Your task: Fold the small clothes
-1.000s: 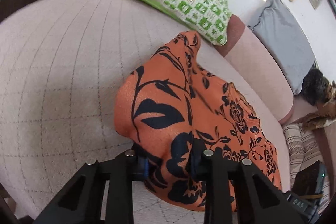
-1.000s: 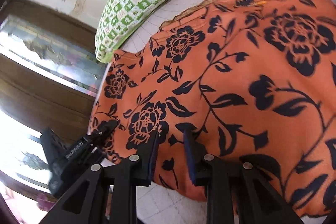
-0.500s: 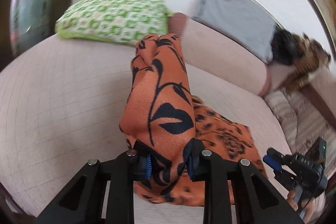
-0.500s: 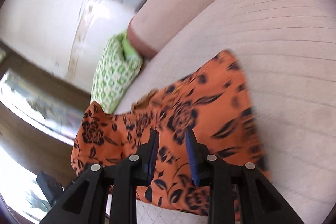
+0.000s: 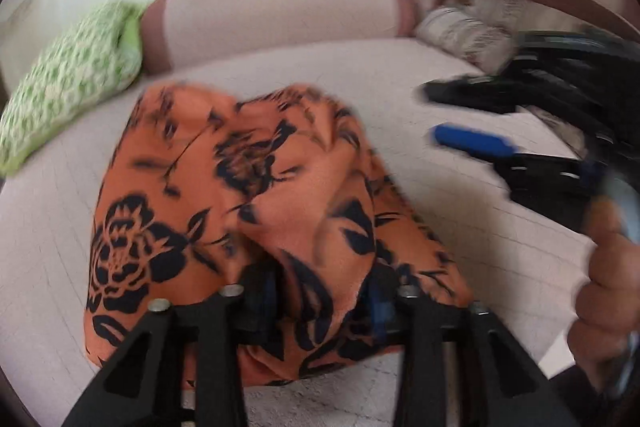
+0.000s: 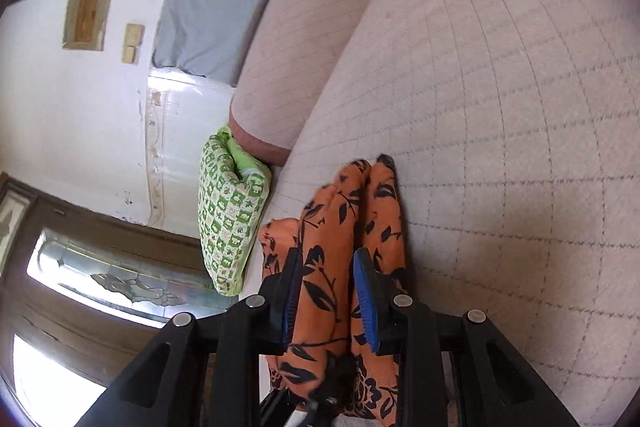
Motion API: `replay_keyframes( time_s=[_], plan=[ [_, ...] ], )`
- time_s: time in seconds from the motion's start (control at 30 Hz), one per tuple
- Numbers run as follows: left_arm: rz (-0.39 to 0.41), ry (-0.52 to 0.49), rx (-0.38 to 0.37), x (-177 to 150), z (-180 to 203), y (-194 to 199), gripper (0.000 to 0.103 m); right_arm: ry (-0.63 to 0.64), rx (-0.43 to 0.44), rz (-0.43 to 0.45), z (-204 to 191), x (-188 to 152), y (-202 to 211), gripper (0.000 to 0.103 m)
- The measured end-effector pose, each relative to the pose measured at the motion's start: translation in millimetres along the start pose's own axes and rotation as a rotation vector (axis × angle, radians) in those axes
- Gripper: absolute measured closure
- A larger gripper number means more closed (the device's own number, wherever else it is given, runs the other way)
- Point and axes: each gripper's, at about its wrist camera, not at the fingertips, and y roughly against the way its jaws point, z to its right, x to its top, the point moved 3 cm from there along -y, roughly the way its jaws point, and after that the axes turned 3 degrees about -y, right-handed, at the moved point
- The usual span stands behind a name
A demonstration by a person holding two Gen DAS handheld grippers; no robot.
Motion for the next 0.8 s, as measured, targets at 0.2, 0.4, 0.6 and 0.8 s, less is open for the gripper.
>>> replay_keyframes(
  time_s=[0.2,0.4,0.6,0.8],
  plan=[
    [0.069,-0.027,-0.122,1,-17,58,0.035,-0.037,0.011,-0.05,-1,-8,-16,0.035],
    [0.134,0.05,0.06,-10,-81,84,0.033,0.087,0.12,-0.031,-34,-24,-14,0.035],
    [0.108,0.16,0.249,-24,-140,69,0.033,0.292,0.243,-0.185,-80,-70,-31,0.035],
    [0.061,0.191,0.238,-49,-153,30,0.033,0.366,0.028,-0.313,-56,-89,-57,0.049]
  ],
)
